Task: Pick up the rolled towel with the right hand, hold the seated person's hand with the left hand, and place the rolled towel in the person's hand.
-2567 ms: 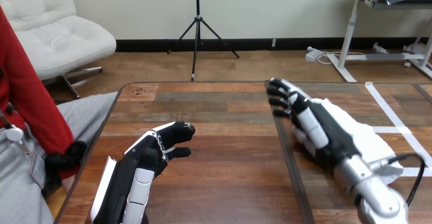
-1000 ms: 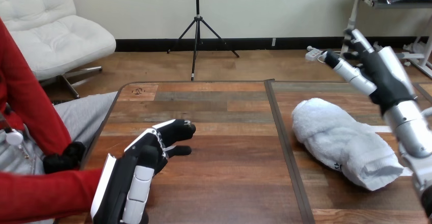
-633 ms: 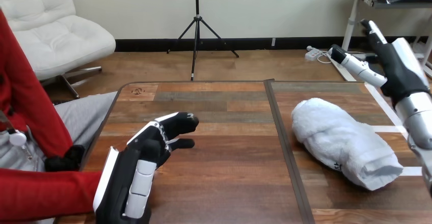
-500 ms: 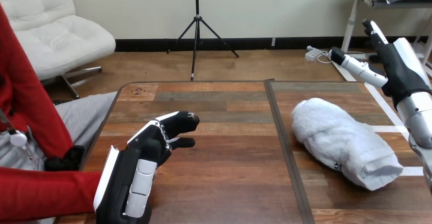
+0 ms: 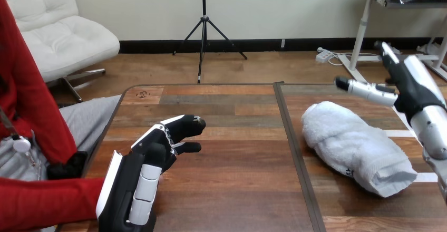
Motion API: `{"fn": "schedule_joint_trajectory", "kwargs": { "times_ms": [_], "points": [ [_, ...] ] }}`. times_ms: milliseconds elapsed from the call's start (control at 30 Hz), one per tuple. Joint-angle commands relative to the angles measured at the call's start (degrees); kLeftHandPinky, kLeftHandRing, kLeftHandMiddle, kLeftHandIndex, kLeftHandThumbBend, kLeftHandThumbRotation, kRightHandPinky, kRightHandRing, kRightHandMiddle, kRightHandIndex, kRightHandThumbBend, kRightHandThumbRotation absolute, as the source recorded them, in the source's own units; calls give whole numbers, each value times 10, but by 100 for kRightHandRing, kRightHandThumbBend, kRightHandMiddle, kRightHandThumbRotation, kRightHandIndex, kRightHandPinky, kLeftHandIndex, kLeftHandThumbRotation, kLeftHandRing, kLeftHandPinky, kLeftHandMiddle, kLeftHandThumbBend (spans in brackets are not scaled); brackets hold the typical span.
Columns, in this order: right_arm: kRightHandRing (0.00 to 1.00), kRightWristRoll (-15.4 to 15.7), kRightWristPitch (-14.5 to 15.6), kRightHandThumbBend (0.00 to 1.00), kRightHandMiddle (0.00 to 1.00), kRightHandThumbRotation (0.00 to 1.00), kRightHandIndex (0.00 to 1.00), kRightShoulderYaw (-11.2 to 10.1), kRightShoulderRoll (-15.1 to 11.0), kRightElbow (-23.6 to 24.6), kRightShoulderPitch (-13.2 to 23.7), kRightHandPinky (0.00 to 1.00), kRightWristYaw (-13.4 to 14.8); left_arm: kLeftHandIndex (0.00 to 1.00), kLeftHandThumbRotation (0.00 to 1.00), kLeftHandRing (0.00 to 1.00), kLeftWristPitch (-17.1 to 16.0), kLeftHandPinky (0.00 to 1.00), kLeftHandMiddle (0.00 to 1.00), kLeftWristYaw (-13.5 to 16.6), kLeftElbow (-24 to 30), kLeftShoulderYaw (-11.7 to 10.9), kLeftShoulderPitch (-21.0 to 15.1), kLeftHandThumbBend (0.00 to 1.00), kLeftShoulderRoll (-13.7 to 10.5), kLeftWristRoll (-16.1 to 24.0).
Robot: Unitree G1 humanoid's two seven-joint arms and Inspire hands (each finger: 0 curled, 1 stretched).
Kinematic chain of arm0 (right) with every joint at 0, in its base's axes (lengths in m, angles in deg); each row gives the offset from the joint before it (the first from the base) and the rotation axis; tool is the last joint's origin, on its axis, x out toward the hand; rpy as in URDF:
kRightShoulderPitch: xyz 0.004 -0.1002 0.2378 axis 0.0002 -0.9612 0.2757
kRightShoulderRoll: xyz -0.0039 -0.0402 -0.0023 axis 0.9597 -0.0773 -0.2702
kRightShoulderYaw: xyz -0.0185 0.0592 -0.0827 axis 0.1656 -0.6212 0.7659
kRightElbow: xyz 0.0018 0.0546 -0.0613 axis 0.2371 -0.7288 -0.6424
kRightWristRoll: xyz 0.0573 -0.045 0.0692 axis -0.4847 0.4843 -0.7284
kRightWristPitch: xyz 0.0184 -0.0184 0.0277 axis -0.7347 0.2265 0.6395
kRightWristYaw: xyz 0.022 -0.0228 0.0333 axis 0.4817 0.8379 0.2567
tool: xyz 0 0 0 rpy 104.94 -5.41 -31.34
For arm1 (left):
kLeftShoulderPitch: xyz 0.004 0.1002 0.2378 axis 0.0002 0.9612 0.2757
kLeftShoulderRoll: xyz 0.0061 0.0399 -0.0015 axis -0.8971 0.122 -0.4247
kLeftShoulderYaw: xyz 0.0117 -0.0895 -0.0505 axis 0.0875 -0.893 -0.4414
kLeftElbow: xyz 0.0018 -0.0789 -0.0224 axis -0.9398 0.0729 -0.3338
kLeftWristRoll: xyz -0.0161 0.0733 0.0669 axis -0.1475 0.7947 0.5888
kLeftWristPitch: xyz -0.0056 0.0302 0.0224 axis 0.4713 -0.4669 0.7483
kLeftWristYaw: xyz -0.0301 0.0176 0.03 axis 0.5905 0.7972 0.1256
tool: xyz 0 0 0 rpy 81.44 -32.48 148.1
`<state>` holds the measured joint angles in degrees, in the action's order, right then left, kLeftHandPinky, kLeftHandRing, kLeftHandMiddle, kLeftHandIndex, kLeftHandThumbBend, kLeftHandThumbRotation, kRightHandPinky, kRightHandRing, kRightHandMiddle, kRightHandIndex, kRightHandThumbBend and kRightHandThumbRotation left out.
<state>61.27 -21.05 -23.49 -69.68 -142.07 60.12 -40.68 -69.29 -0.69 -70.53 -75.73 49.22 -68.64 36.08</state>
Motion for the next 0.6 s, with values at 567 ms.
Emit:
{"fn": "schedule_joint_trajectory", "kwargs": {
  "times_ms": [567],
  "points": [
    [100, 10, 41, 100, 100, 48, 100, 23, 0, -5, 21, 86, -32, 69, 100, 76, -10, 63, 73, 4, 6, -9, -17, 72, 14, -1]
  ]
}}
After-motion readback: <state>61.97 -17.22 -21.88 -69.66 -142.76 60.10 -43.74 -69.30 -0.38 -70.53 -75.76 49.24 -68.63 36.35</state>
